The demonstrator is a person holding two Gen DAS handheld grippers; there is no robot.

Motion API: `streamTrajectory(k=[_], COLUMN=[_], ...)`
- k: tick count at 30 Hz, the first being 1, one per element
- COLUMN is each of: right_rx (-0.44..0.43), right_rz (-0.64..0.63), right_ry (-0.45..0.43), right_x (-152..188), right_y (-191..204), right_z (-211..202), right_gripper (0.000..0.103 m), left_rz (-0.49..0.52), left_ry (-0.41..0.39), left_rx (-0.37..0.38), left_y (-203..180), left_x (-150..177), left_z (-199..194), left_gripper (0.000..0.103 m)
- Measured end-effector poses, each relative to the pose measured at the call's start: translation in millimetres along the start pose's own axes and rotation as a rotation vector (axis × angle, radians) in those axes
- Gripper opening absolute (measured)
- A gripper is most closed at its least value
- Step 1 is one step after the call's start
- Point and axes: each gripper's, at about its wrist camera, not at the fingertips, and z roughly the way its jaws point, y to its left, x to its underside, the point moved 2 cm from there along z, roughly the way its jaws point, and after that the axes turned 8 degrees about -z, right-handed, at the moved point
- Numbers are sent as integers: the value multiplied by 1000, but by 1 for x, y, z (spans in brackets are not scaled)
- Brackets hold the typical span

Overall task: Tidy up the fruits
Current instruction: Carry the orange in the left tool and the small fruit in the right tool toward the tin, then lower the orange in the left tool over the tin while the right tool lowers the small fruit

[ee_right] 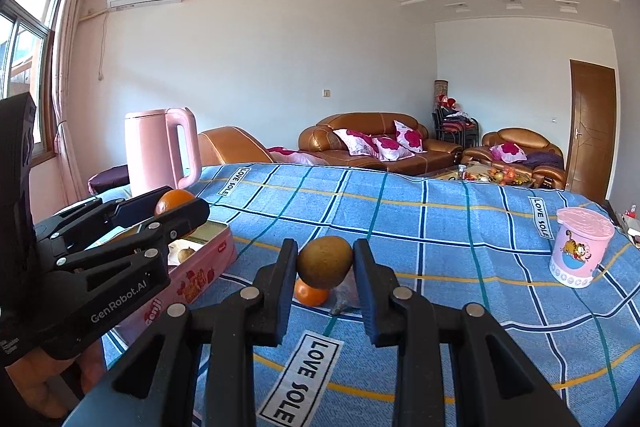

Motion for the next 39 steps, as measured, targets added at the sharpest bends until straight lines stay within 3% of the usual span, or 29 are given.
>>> streamTrajectory(k=[25, 39], right_rx=[-168, -263], right_rz=[-83, -81], right_ry=[20, 92], right_x=[-35, -38], right_y=[83, 113], right_z=[49, 91], right_gripper=[30, 31], left_rz=[-94, -111], left_ry=[96, 223], left_rx=[-158, -216], left_y=[90, 123], left_x=[-5, -2], left_z=[13, 37], left_gripper=[39, 39])
